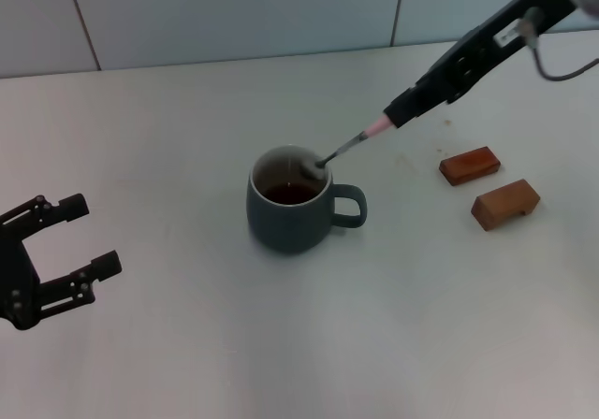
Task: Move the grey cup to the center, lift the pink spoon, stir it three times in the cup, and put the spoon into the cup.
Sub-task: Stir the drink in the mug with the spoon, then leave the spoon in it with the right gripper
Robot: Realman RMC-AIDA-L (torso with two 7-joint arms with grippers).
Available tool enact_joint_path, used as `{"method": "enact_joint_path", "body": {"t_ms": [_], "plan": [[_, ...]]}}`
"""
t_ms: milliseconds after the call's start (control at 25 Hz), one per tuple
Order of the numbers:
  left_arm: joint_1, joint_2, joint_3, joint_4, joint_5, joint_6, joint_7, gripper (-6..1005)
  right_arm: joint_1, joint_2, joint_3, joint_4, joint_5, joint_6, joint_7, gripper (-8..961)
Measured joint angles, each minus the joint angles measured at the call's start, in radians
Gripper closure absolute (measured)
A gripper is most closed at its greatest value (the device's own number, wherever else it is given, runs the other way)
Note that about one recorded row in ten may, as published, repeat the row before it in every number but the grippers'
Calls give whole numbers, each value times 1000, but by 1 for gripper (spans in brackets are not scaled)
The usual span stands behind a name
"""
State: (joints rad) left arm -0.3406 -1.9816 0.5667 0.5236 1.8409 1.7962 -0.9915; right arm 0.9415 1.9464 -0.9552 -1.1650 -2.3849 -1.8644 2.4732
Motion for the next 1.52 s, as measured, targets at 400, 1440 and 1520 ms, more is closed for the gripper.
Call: {"method": "enact_joint_path", "body": {"t_ms": [400,1440,1520], "plan": [[7,0,-2,23,-2,16,-13,184,83,20,-101,171,-30,152,-25,821],[7,-20,9,20,49,5,-11,184,247,53,-121,362,-239,221,-27,807],[8,-22,10,19,51,2,-11,184,247,53,-121,362,-238,197,-33,806]]}}
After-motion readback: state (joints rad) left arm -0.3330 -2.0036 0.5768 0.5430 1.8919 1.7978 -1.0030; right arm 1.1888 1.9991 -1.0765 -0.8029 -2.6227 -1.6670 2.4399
